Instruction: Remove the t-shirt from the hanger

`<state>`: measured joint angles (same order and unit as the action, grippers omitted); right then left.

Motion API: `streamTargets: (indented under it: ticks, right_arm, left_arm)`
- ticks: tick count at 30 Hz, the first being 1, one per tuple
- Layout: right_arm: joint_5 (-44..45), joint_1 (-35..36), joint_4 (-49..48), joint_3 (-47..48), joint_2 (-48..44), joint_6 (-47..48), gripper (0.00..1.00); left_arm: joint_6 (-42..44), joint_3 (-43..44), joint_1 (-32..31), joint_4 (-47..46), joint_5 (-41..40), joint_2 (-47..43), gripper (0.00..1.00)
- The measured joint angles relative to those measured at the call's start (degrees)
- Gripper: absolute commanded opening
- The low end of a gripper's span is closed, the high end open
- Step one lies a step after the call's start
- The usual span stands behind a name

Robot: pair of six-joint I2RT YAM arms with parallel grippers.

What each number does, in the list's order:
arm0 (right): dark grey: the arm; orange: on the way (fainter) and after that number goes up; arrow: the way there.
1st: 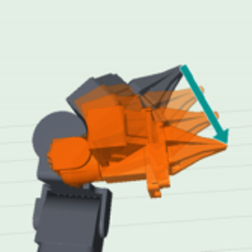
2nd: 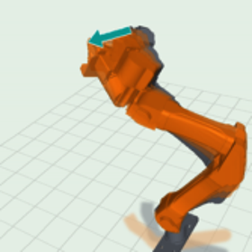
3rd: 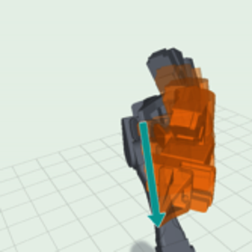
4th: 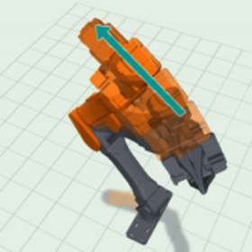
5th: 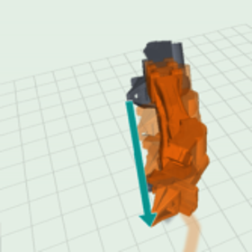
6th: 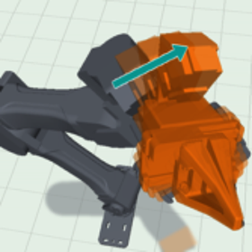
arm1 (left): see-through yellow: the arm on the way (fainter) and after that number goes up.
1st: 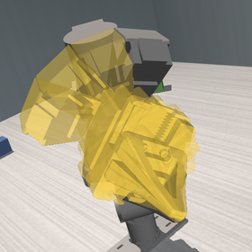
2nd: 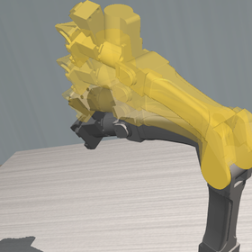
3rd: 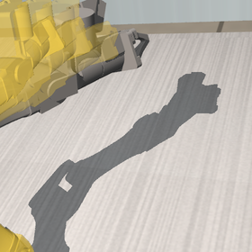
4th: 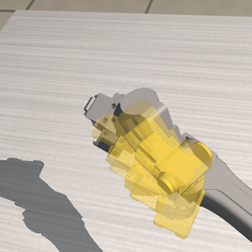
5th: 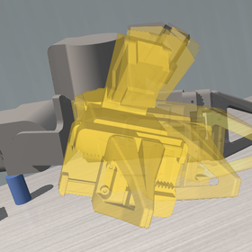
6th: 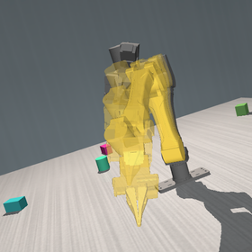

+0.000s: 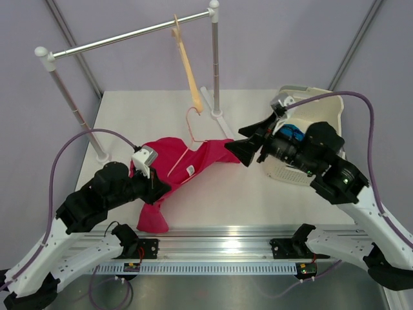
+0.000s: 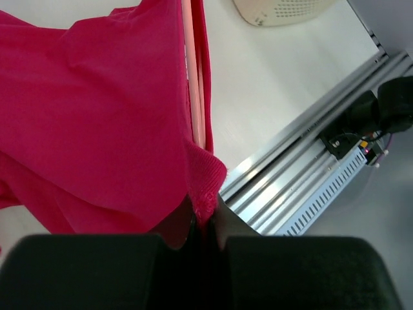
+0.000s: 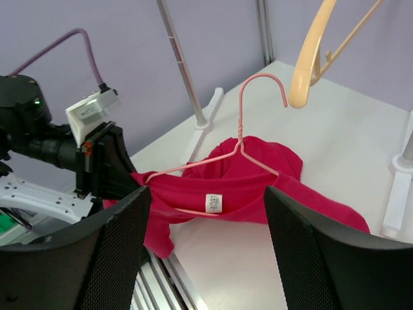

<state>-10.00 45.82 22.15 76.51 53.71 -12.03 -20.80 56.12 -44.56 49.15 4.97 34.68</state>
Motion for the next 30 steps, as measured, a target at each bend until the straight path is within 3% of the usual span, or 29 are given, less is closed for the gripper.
streamTargets:
  ticks: [10,21,24,27,29,30]
  right_arm:
    - [0.5,0.0,-4.3,-2.9,13.6,0.2,0.7]
    - [7.3,1.9,-7.4,-2.9,18.7,0.3,0.59]
    - [8.7,2.4,-7.3,-2.9,20.0,0.3,0.49]
    - [9.8,3.0,-7.3,-2.9,20.9,0.5,0.32]
    - [10.7,3.1,-7.1,-2.9,21.0,0.7,0.08]
    - [11.1,3.1,-7.0,-2.9,21.0,0.6,0.0]
  left_arm:
    - [0.3,-2.8,0.0,-5.2,9.9,2.4,0.0]
    - [1.1,-4.2,0.0,-9.0,13.7,3.6,0.0]
    - [1.0,-4.2,0.0,-10.4,14.6,3.6,0.0]
    - [0.9,-4.2,0.0,-11.5,14.8,3.6,0.0]
    - [0.8,-4.2,0.0,-11.9,14.8,3.6,0.13]
    - [0.7,-4.2,0.0,-12.2,14.9,3.7,0.45]
